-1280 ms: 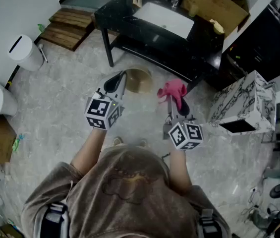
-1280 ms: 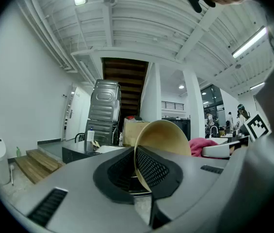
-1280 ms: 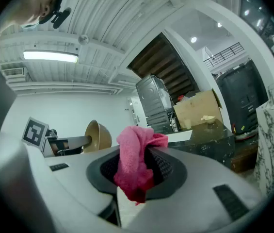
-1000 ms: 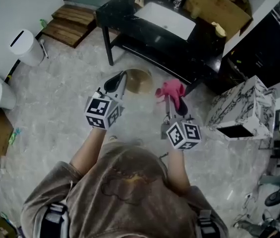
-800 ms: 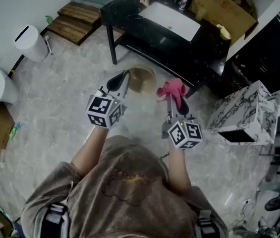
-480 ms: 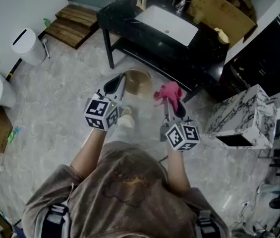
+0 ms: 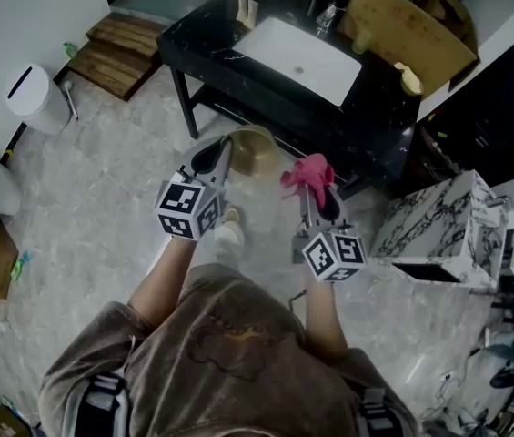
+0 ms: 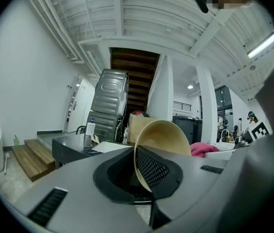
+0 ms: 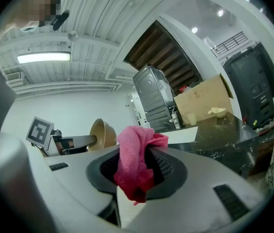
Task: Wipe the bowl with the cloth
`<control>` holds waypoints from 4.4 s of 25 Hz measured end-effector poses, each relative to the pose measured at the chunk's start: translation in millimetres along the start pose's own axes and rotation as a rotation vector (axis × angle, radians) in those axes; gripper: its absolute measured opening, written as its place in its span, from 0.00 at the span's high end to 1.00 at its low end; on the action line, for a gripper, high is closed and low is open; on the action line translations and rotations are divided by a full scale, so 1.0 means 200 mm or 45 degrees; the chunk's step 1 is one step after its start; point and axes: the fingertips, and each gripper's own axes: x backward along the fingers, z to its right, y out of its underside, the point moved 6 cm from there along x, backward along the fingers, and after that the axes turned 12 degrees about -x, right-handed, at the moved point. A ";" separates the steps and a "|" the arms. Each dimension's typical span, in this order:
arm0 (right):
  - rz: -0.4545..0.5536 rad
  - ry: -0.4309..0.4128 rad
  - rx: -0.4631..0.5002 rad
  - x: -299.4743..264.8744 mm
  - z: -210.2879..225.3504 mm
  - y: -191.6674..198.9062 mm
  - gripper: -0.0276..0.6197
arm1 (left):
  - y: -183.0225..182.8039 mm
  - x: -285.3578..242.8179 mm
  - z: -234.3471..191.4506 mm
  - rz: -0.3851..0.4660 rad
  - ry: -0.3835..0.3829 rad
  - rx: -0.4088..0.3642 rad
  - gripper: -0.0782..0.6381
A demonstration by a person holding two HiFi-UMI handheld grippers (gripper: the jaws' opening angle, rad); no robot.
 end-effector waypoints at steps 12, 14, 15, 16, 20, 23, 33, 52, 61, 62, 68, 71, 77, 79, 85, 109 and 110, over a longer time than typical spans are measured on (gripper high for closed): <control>0.034 0.123 -0.014 -0.67 0.22 -0.27 0.81 | -0.09 -0.79 -0.41 -0.008 0.140 -0.002 0.86; 0.043 0.148 -0.015 -0.74 0.24 -0.31 0.81 | -0.11 -0.88 -0.47 -0.004 0.160 0.002 0.86; 0.048 0.158 -0.015 -0.78 0.25 -0.32 0.81 | -0.12 -0.93 -0.50 -0.002 0.171 0.004 0.86; 0.052 0.166 -0.013 -0.81 0.26 -0.34 0.81 | -0.12 -0.96 -0.53 0.000 0.180 0.004 0.86; 0.054 0.179 0.003 -0.91 0.30 -0.37 0.81 | -0.13 -1.11 -0.60 -0.003 0.209 -0.008 0.86; 0.052 0.209 0.014 -0.96 0.34 -0.41 0.81 | -0.13 -1.21 -0.65 -0.009 0.220 -0.001 0.86; 0.065 0.251 0.016 -1.16 0.57 -0.56 0.81 | -0.13 -1.55 -0.67 -0.023 0.271 0.014 0.86; -0.049 0.035 0.011 -1.71 1.13 -0.91 0.81 | -0.12 -2.30 -0.57 -0.144 0.318 -0.131 0.86; -0.162 -0.078 0.126 -1.93 1.16 -1.03 0.81 | -0.08 -2.45 -0.61 -0.199 0.504 -0.176 0.86; -0.194 -0.100 0.165 -1.96 1.16 -1.04 0.81 | -0.07 -2.47 -0.61 -0.220 0.568 -0.183 0.86; -0.315 -0.232 0.354 -2.15 1.16 -1.08 0.81 | -0.08 -2.57 -0.57 -0.311 0.840 -0.299 0.86; -0.393 -0.311 0.442 -2.21 1.16 -1.05 0.81 | -0.08 -2.61 -0.55 -0.355 0.966 -0.327 0.86; -0.445 -0.337 0.538 -2.28 1.16 -1.04 0.81 | -0.06 -2.70 -0.51 -0.450 1.130 -0.370 0.86; -0.464 -0.331 0.570 -2.30 1.16 -1.03 0.81 | -0.04 -2.73 -0.49 -0.479 1.168 -0.378 0.86; -0.524 -0.347 0.633 -2.33 1.14 -0.98 0.81 | -0.02 -2.77 -0.45 -0.547 1.237 -0.434 0.86; -0.459 -0.256 0.472 -2.26 1.17 -0.95 0.81 | 0.01 -2.94 -0.65 -0.516 0.984 -0.259 0.85; -0.455 -0.254 0.462 -2.26 1.16 -0.95 0.81 | 0.00 -2.95 -0.66 -0.512 0.969 -0.252 0.85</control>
